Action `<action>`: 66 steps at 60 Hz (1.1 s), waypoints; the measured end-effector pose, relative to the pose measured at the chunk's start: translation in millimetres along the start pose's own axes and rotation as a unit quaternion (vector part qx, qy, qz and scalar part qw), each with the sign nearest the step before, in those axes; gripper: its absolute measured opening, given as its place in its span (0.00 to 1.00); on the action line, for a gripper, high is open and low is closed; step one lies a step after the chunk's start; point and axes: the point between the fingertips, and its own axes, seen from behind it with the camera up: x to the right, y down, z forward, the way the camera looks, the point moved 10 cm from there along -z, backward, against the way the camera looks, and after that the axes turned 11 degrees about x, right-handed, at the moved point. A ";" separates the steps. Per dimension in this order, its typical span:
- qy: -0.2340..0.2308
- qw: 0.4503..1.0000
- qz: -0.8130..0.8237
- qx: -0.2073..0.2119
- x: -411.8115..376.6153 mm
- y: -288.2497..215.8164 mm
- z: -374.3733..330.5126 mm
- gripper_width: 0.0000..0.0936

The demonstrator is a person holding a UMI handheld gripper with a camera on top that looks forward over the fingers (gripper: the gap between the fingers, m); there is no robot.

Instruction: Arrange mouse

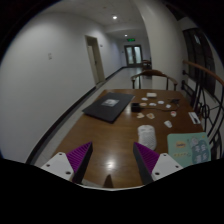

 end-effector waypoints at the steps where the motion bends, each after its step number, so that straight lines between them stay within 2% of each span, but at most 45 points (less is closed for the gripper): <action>1: 0.007 1.000 -0.003 0.002 9.4 0.6 5.4 0.89; 13: 0.102 0.994 -0.028 -0.011 104.9 7.5 64.0 0.88; 17: 0.109 0.993 -0.025 -0.029 121.8 13.4 83.9 0.88; 23: 0.087 0.995 -0.006 -0.054 129.1 18.9 111.4 0.84; 29: 0.079 0.995 -0.014 -0.053 128.3 19.4 130.0 0.75; 31: 0.080 0.995 -0.025 -0.048 128.6 20.7 133.7 0.68; 33: 0.083 0.995 -0.033 -0.041 129.6 21.0 135.3 0.55; 38: 0.083 0.996 -0.035 -0.030 129.8 22.7 135.3 0.47; 44: 0.059 0.997 -0.026 -0.036 130.1 19.5 126.1 0.39; 46: 0.054 0.998 -0.031 -0.022 130.0 13.8 115.4 0.38; 54: 0.065 0.991 -0.051 0.102 154.9 -68.9 30.9 0.37; 57: 0.084 0.986 -0.046 0.133 176.4 -89.0 -6.8 0.37; 61: 0.127 0.980 -0.046 0.147 214.4 -95.0 -41.7 0.37; 66: 0.162 0.979 -0.055 0.110 252.1 -72.9 -60.5 0.37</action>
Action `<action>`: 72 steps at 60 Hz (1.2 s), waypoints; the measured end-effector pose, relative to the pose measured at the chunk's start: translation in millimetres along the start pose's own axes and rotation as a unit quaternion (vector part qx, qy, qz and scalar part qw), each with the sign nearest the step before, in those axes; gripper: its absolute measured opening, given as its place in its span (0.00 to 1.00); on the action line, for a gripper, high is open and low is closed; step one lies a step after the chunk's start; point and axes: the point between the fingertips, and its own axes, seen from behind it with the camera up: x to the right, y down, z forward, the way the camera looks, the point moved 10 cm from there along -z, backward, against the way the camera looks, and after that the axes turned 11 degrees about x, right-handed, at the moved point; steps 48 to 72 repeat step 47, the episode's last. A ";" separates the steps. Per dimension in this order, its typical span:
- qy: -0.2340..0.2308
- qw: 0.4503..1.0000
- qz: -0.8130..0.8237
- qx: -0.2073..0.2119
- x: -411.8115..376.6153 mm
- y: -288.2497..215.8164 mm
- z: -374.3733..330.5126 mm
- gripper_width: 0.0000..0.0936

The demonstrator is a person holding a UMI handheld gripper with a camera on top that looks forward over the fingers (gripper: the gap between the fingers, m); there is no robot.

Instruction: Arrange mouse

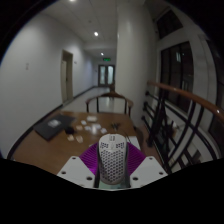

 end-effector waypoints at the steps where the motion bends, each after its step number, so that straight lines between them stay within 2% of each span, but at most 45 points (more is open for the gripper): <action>1: 0.004 1.000 0.000 -0.013 5.4 10.0 -0.6 0.37; 3: 0.006 0.999 0.001 -0.037 11.3 40.8 -6.3 0.37; 10: 0.010 0.994 0.019 -0.110 28.3 98.7 14.4 0.36; 19: 0.000 0.987 0.058 -0.150 26.6 137.6 18.1 0.37; 23: 0.003 0.989 0.049 -0.139 29.6 140.8 21.8 0.38; 31: -0.019 0.989 0.045 -0.143 31.7 140.9 21.4 0.57; 35: -0.031 0.987 0.031 -0.153 35.7 137.6 10.8 0.77; 38: -0.040 0.991 0.017 -0.126 41.1 127.6 -1.8 0.93; 41: -0.055 0.993 0.007 -0.105 47.1 118.7 -18.6 0.90; 47: -0.071 0.992 0.035 -0.097 63.6 111.8 -60.1 0.91; 72: -0.071 0.992 0.035 -0.097 63.6 111.8 -60.1 0.91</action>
